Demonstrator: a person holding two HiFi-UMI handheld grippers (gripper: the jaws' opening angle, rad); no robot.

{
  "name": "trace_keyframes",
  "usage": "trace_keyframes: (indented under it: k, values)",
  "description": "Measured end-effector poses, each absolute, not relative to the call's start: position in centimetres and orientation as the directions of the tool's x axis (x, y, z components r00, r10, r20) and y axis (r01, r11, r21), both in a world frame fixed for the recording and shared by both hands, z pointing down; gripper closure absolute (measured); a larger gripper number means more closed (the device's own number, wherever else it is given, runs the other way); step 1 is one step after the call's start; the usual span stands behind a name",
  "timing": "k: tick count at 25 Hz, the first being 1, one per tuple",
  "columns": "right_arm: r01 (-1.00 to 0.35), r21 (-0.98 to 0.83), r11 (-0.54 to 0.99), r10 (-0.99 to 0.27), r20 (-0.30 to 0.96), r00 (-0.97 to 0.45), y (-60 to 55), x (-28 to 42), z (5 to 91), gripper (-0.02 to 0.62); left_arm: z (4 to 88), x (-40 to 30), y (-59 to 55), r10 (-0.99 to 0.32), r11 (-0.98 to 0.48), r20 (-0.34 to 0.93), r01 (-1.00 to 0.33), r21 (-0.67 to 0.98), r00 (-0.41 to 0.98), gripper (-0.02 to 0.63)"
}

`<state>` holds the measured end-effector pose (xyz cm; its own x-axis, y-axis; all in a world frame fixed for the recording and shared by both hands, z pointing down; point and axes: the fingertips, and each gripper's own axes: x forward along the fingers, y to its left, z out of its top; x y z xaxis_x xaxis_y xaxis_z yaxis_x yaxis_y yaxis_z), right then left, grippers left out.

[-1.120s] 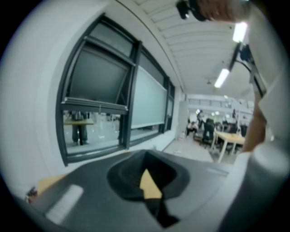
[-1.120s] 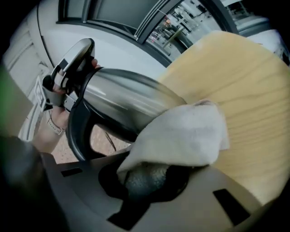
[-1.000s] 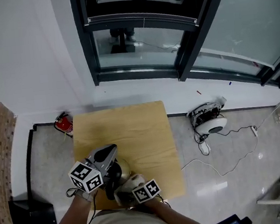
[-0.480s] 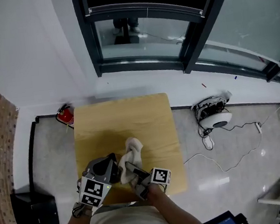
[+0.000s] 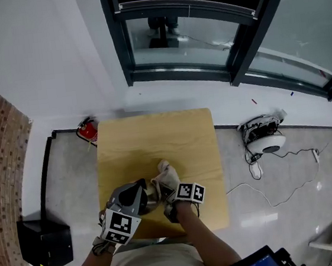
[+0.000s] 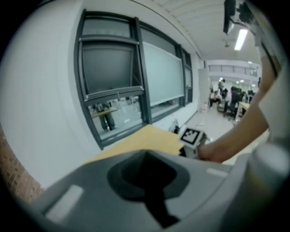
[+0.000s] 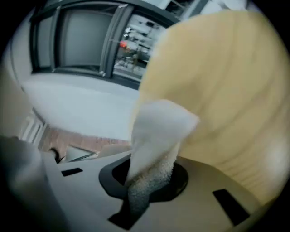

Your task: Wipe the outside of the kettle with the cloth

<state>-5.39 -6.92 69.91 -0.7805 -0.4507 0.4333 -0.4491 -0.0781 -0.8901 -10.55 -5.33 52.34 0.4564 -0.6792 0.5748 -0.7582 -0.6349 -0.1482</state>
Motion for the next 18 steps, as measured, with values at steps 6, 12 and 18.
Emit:
trace_keyframes:
  k: [6, 12, 18]
  values:
    - [-0.467, -0.881, 0.077, -0.46, 0.384, -0.8, -5.4, -5.0, 67.7, 0.541, 52.1, -10.6, -5.7, -0.685, -0.627, 0.562, -0.768, -0.131, 0.464, 0.607]
    - [-0.351, -0.891, 0.29, -0.463, 0.191, -0.866, -1.9, -5.0, 62.7, 0.541, 51.9, -10.6, -5.6, -0.692, -0.622, 0.545, -0.775, -0.116, 0.474, 0.607]
    - [-0.525, -0.779, 0.344, -0.432, 0.365, -0.825, -7.4, -5.0, 62.2, 0.541, 52.1, -10.5, -5.3, -0.687, -0.635, 0.543, -0.762, -0.127, 0.482, 0.607]
